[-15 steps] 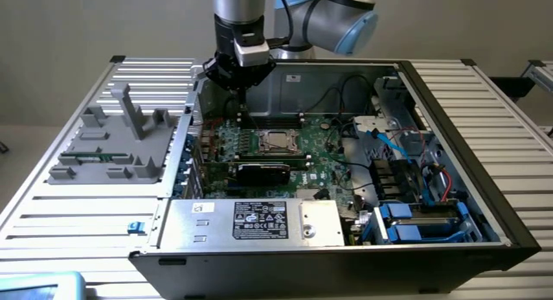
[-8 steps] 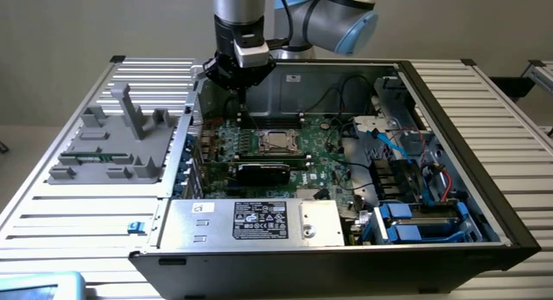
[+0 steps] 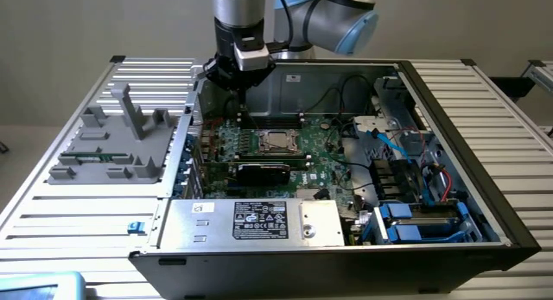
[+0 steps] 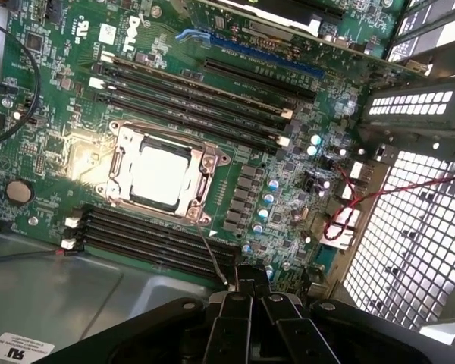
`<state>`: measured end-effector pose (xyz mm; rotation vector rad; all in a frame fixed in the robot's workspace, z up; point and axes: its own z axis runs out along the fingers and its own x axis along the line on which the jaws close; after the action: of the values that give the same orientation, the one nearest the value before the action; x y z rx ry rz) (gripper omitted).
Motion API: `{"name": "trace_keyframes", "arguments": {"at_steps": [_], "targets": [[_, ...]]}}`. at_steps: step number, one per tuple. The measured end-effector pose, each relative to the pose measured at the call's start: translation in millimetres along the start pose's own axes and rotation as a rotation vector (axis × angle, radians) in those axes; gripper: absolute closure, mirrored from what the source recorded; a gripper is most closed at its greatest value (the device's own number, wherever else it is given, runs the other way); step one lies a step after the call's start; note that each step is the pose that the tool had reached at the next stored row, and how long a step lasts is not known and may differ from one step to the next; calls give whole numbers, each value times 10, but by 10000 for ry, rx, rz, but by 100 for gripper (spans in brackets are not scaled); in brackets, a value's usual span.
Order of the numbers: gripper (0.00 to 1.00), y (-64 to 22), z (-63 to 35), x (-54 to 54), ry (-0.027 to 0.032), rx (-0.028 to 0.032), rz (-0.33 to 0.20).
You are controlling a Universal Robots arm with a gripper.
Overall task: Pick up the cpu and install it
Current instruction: 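Install the first cpu locking lever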
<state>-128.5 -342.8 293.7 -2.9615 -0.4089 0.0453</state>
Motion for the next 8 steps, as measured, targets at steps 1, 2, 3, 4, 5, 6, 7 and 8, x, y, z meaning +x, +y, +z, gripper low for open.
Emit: {"name": "trace_keyframes", "arguments": {"at_steps": [1,2,3,4,5,6,7,8], "targets": [[89,5,9,-1,2,26,1],[89,11,19,-3,6,50,3],[89,16,31,-4,12,70,5],[89,23,45,-5,15,84,8],[89,29,59,-7,20,98,11],[89,35,74,-8,24,108,15],[89,42,91,-10,27,118,21],[89,48,106,-11,30,126,27]]}}
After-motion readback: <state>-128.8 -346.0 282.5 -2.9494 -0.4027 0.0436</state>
